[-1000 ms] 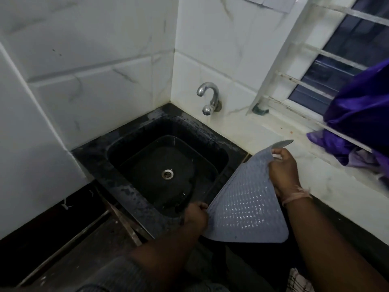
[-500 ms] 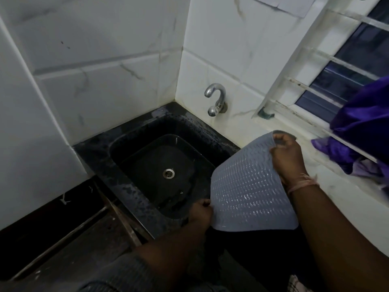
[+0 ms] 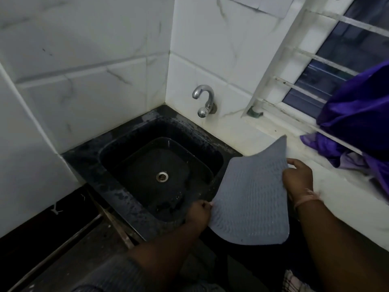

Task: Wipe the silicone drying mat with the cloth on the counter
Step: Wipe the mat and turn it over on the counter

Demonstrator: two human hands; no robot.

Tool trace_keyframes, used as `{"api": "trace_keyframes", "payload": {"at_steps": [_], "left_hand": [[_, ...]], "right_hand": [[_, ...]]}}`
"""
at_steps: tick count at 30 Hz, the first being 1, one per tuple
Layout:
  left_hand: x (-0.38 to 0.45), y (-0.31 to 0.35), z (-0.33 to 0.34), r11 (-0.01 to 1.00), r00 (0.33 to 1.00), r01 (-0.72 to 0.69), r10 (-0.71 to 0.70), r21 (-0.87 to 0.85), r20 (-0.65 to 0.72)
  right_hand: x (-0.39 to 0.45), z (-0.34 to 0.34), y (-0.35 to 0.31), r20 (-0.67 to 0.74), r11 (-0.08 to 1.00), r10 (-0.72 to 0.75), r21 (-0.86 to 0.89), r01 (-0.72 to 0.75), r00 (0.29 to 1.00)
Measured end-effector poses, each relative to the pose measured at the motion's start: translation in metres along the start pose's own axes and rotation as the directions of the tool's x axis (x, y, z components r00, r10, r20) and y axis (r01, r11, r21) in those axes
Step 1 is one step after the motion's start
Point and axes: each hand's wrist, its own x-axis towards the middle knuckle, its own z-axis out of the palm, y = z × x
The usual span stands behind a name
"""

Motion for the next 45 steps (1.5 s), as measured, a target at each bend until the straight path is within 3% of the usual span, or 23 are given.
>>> {"api": "trace_keyframes", "payload": {"at_steps": [4,8,13,17,21,26,30,33,36,39,42,45], "left_hand": [[-0.005,-0.003,0.005,0.996,0.999,-0.031,0.029,0.081,0.026],[-0.006,-0.003,0.004,0.975,0.997,-0.069,0.062,0.21,0.039],[-0.011,-0.002,0.012,0.936,0.998,-0.034,0.048,0.351,-0.033],[-0.017,-0.009,0.015,0.894,0.995,-0.065,0.09,0.443,-0.035],[-0.021,-0.009,0.011,0.912,0.994,-0.029,0.068,0.409,-0.081],[-0.034,-0.012,0.008,0.91,0.991,0.023,0.035,0.415,-0.13],[-0.051,-0.021,0.008,0.929,0.99,-0.001,0.053,0.369,-0.13],[-0.063,-0.032,0.013,0.909,0.976,-0.064,0.144,0.413,-0.165],[-0.072,-0.041,0.017,0.899,0.958,-0.086,0.193,0.429,-0.212],[-0.079,-0.049,0.018,0.88,0.947,-0.109,0.233,0.461,-0.221],[-0.083,-0.052,0.016,0.87,0.941,-0.114,0.249,0.48,-0.228],[-0.087,-0.047,0.018,0.861,0.933,-0.137,0.278,0.489,-0.229]], "right_hand": [[-0.01,-0.017,0.034,-0.061,0.996,0.088,0.02,-0.087,0.994],[-0.03,-0.027,0.084,-0.037,0.972,0.237,0.001,-0.237,0.971],[-0.052,-0.024,0.131,-0.023,0.942,0.336,0.024,-0.335,0.942],[-0.062,-0.023,0.154,-0.009,0.946,0.322,0.021,-0.322,0.947],[-0.059,-0.029,0.166,-0.034,0.942,0.326,0.095,-0.321,0.945],[-0.066,-0.031,0.187,0.06,0.928,0.366,0.054,-0.369,0.929],[-0.076,-0.035,0.209,-0.017,0.949,0.316,0.012,-0.316,0.949],[-0.086,-0.038,0.219,-0.065,0.967,0.256,0.01,-0.255,0.965],[-0.093,-0.051,0.223,-0.101,0.96,0.28,0.054,-0.276,0.955],[-0.098,-0.073,0.23,-0.105,0.917,0.362,-0.137,-0.374,0.926],[-0.117,-0.091,0.232,-0.029,0.738,0.548,-0.454,-0.5,0.836],[-0.144,-0.091,0.229,0.018,0.63,0.635,-0.591,-0.504,0.772]]}}
